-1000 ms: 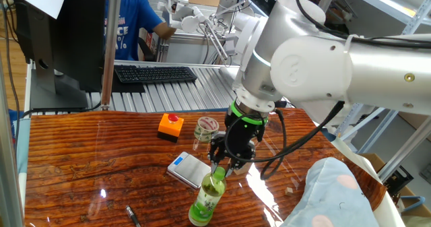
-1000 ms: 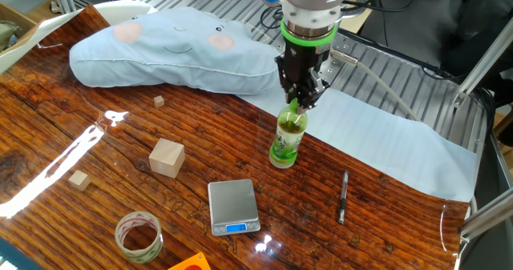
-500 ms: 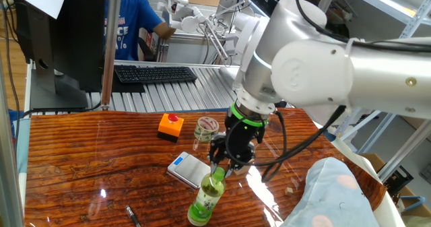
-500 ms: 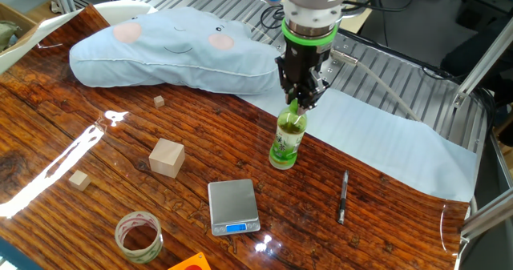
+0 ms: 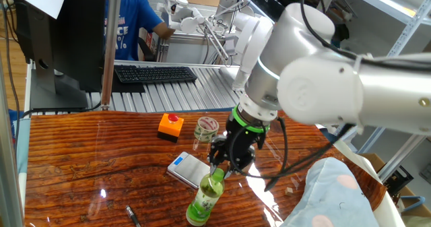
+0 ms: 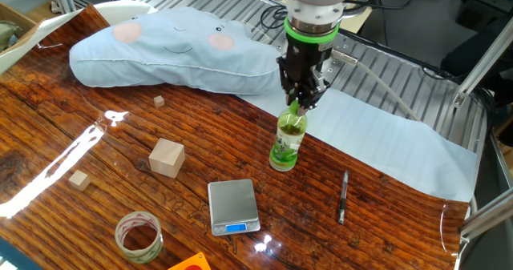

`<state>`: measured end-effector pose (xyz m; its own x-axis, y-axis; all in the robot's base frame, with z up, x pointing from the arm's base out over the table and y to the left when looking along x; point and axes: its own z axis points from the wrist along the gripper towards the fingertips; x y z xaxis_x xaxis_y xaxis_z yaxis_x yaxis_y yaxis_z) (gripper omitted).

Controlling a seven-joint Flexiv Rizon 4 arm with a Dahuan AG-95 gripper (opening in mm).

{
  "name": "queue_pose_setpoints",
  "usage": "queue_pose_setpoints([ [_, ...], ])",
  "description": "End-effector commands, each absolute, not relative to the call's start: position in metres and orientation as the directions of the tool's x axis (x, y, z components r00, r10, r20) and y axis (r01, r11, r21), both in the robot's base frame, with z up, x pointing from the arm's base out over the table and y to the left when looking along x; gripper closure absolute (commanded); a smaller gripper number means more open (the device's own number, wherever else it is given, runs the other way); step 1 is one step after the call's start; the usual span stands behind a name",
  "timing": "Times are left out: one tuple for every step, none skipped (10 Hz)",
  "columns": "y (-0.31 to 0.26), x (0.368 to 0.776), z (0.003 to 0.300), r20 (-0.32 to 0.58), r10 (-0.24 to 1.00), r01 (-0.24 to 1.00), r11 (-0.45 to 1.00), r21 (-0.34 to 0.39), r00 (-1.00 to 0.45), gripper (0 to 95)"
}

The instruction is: Remove the object from the scale

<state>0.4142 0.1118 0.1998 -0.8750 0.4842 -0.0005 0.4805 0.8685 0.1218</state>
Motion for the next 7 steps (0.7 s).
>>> queue_pose_setpoints([
  [0.1124, 0.4166, 0.1978, 0.005, 0.496, 0.493, 0.861, 0.125, -0.868, 57.0],
  [0.1125, 0.4169, 0.1974, 0.007, 0.506, 0.503, 0.855, 0.126, -0.862, 57.0],
  [0.1126, 0.4170, 0.1972, 0.010, 0.513, 0.510, 0.851, 0.128, -0.859, 38.0],
  [0.1126, 0.4170, 0.1972, 0.013, 0.518, 0.516, 0.847, 0.130, -0.855, 38.0],
  [0.1126, 0.4170, 0.1972, 0.013, 0.521, 0.518, 0.845, 0.130, -0.854, 38.0],
  [0.1127, 0.4166, 0.1975, 0.014, 0.523, 0.520, 0.844, 0.131, -0.852, 38.0],
  [0.1131, 0.4150, 0.1989, 0.017, 0.523, 0.520, 0.843, 0.134, -0.852, 38.0],
])
